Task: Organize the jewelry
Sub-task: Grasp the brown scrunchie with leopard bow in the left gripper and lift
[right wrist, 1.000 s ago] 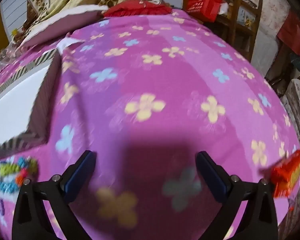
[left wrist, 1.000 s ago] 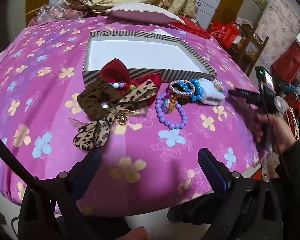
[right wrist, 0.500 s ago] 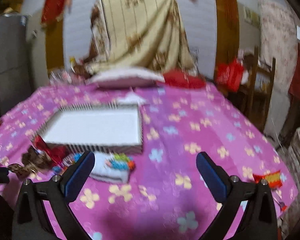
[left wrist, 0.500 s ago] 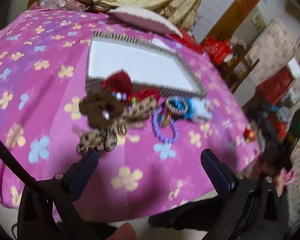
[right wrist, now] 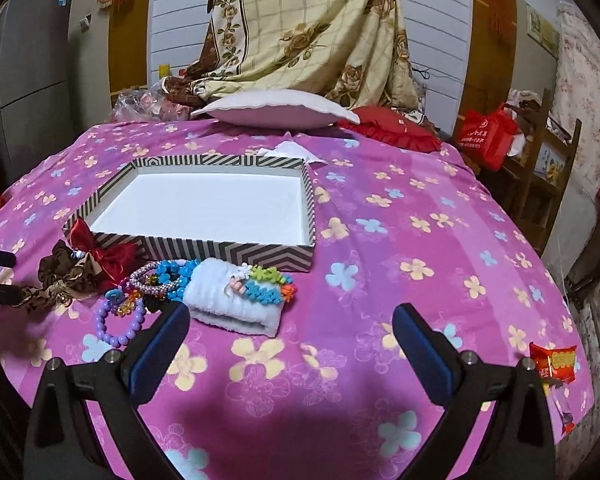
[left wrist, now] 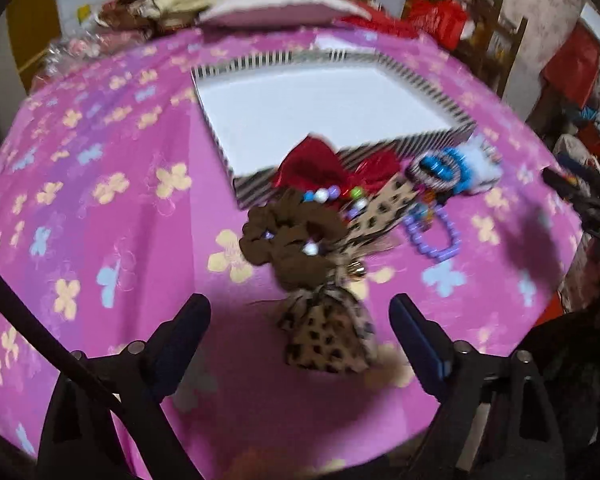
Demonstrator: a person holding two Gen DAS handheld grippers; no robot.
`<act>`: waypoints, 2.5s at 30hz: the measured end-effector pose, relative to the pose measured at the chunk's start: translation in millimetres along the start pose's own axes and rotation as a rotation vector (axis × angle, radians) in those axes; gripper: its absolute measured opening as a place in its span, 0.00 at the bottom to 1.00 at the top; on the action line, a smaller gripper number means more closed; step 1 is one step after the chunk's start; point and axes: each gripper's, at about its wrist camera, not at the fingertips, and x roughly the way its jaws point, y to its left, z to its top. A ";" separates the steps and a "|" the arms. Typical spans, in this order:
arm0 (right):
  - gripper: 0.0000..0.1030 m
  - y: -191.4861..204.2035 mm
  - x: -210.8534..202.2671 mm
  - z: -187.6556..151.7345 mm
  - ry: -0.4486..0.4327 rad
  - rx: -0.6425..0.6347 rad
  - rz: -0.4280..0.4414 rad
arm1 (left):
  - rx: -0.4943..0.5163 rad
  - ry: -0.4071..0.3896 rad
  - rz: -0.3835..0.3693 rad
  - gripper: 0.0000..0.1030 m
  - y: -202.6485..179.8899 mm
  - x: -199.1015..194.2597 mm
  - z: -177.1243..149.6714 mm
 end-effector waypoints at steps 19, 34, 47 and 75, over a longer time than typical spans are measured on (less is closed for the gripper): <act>1.00 6.6 10.1 -1.4 0.035 -0.034 -0.023 | -0.169 0.029 -0.037 0.74 14.2 24.7 28.8; 1.00 4.3 14.1 -2.8 0.056 -0.033 -0.020 | -0.239 0.081 0.027 0.75 14.9 49.3 37.4; 1.00 4.8 16.5 -4.1 0.067 -0.035 -0.023 | -0.286 0.047 -0.024 0.75 25.1 44.1 33.1; 1.00 -2.6 21.1 -6.4 0.097 -0.010 -0.037 | -0.277 -0.142 -0.110 0.03 22.1 -40.5 29.5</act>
